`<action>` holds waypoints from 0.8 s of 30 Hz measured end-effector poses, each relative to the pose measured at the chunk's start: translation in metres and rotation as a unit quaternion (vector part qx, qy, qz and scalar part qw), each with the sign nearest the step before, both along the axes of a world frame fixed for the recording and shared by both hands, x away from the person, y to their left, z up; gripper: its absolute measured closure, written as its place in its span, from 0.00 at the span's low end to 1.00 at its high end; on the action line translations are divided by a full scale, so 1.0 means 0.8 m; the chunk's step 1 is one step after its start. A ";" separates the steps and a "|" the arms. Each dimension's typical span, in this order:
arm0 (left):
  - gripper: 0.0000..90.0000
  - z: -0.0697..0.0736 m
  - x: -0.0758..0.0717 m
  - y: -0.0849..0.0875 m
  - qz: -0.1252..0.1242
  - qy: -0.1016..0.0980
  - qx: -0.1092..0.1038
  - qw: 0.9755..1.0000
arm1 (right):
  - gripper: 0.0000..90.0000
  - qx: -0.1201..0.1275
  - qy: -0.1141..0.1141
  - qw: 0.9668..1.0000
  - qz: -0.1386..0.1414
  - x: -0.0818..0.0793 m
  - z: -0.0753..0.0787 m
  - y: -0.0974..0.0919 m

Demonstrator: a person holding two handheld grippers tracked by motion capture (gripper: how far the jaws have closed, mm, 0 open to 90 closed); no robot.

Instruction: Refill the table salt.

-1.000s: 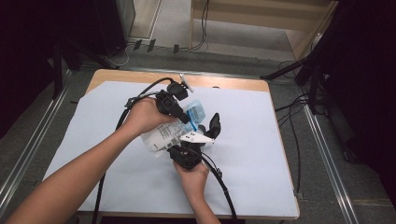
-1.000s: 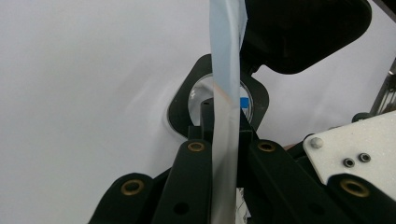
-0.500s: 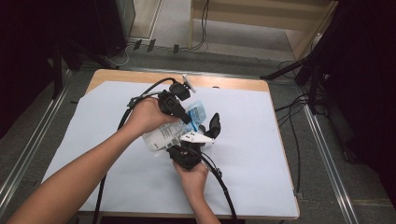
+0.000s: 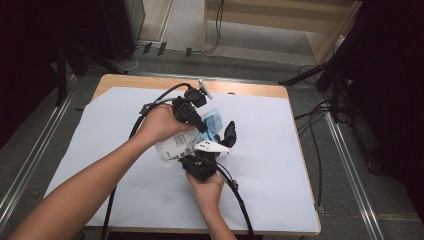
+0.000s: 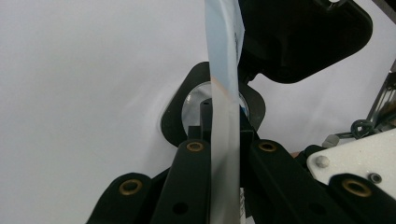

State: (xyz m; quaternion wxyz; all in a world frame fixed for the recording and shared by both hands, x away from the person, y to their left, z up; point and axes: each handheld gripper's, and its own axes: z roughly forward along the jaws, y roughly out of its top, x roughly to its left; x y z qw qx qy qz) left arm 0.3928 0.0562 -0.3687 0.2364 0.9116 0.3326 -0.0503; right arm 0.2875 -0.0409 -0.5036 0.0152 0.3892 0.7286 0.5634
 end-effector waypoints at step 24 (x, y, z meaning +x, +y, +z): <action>1.00 0.004 0.006 -0.004 0.006 -0.003 -0.005 1.000 | 1.00 0.002 0.000 1.000 -0.011 0.003 0.010 -0.001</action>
